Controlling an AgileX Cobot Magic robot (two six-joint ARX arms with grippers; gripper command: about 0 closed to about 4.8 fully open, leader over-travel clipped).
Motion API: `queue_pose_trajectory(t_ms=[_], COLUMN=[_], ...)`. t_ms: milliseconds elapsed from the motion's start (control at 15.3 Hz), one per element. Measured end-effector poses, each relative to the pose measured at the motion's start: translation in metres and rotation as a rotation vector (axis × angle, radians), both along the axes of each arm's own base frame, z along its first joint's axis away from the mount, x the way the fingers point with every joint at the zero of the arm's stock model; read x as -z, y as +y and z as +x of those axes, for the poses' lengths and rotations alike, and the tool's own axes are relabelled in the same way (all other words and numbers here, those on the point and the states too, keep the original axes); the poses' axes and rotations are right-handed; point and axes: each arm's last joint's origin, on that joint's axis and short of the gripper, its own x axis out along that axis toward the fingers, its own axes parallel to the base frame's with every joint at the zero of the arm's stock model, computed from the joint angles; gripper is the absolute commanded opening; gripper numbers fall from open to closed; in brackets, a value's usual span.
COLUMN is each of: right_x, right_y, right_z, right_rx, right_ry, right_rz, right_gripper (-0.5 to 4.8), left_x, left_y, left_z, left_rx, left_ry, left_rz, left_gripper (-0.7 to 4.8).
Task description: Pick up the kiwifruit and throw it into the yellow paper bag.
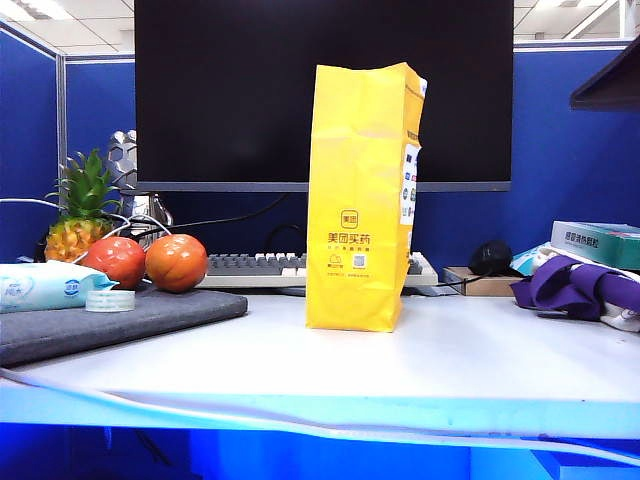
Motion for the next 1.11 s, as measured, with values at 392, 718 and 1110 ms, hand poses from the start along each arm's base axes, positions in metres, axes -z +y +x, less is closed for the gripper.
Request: queue_pose_trajectory(t_ms=[392, 718, 1110], right_x=[0.0, 0.0, 0.0], right_y=[0.0001, 0.0, 0.0], right_z=[-0.0001, 0.0, 0.0], right_rx=[-0.001, -0.001, -0.001], right_ry=[0.01, 0.01, 0.01], right_rz=[0.021, 0.021, 0.021], right_gripper=[4.79, 4.79, 4.79], left_x=[0.0104, 0.0088, 0.0089], left_y=[-0.0011, -0.0001, -0.0001], left_z=[-0.002, -0.0013, -0.0013], left_rx=[0.052, 0.015, 0.015], left_ry=[0.115, 0.094, 0.095], left_rz=[-0.021, -0.02, -0.023], left_gripper=[1.55, 1.54, 1.54])
